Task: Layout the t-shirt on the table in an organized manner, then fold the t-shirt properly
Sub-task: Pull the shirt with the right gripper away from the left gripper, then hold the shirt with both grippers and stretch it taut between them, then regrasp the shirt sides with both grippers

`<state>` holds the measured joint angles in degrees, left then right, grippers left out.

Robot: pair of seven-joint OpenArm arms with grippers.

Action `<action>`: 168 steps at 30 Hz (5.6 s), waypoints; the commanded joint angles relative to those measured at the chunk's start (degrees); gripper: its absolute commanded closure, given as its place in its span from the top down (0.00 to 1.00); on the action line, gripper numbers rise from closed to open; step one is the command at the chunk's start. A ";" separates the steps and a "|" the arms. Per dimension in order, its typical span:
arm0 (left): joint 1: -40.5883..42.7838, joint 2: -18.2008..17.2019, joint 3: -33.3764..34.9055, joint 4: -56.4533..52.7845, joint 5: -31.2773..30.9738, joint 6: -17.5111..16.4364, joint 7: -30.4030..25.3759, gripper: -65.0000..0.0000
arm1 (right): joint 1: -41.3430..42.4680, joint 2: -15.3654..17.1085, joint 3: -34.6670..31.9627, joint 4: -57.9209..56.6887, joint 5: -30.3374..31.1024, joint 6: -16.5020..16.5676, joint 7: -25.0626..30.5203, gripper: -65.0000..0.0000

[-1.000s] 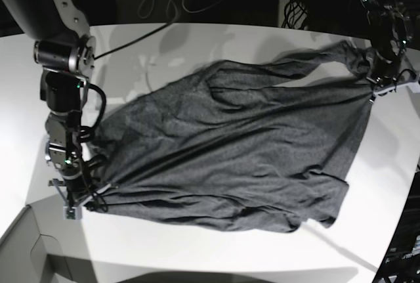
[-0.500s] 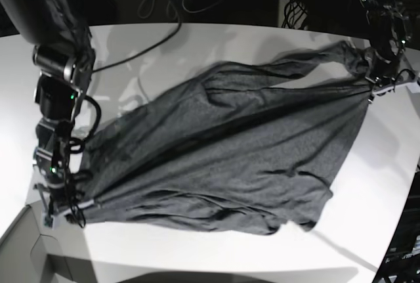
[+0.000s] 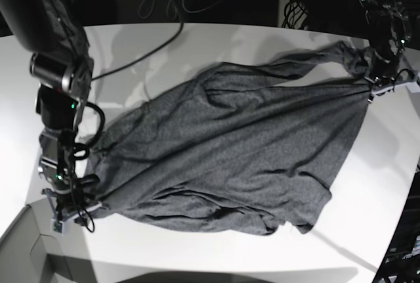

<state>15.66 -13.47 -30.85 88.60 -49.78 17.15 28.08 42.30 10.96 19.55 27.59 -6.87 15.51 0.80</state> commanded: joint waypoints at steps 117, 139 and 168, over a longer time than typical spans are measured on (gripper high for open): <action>-4.01 -0.81 10.59 2.61 -0.29 -0.31 -1.22 0.00 | -51.93 -3.01 16.19 66.69 12.54 2.38 -35.04 0.00; -3.75 -0.81 10.59 3.31 -0.46 -0.31 -1.22 0.01 | -54.04 -1.77 15.92 66.60 12.63 2.38 -35.39 0.12; -8.32 -0.72 7.77 14.22 -0.46 -0.22 8.36 0.40 | -51.75 -0.46 15.83 66.52 12.63 2.38 -35.04 0.25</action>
<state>7.97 -13.63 -23.11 102.04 -49.74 17.15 36.77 -9.78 9.78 35.24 93.25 5.37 18.13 -35.38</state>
